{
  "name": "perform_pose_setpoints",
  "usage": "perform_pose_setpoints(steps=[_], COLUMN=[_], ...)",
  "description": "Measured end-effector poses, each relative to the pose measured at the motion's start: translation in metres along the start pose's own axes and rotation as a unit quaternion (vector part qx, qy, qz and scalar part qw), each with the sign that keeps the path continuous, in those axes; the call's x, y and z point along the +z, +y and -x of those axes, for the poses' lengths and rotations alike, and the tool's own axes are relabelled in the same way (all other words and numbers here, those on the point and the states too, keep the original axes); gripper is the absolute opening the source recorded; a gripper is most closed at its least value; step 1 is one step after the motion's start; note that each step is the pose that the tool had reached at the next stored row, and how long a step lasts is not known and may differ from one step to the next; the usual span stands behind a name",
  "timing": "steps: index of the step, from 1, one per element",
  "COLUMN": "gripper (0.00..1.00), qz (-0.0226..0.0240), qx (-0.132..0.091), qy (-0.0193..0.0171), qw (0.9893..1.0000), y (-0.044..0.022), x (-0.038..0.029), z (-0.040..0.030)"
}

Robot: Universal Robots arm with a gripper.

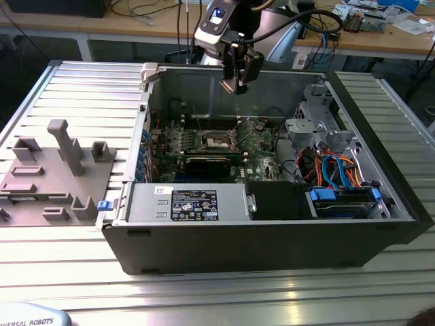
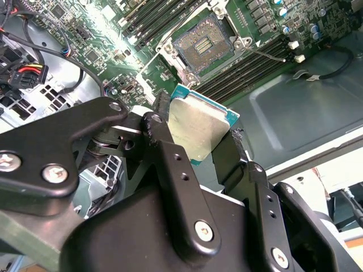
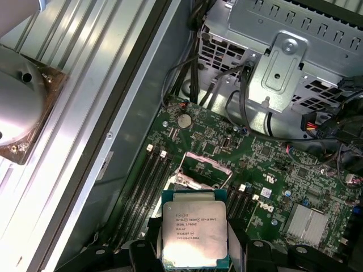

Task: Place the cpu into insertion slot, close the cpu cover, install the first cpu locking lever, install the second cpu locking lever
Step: 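Place the cpu into insertion slot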

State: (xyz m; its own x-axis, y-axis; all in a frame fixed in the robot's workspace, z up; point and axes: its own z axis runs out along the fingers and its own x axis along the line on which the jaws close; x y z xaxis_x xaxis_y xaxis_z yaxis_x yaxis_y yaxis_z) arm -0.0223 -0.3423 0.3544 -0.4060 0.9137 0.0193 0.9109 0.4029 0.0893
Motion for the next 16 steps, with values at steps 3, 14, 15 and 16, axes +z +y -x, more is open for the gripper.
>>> perform_pose_setpoints(steps=[3,14,15,16], gripper=[0.54,0.54,0.54,0.54], qz=[0.0,0.0,0.0001,0.0001], qx=[0.001,0.003,0.003,0.003], qy=[-0.0001,-0.0003,-0.0003,-0.0003], qw=[1.0,1.0,1.0,1.0], y=[0.0,0.0,0.0,0.0], x=[0.0,0.0,0.0,0.0], z=[0.0,0.0,0.0,0.0])
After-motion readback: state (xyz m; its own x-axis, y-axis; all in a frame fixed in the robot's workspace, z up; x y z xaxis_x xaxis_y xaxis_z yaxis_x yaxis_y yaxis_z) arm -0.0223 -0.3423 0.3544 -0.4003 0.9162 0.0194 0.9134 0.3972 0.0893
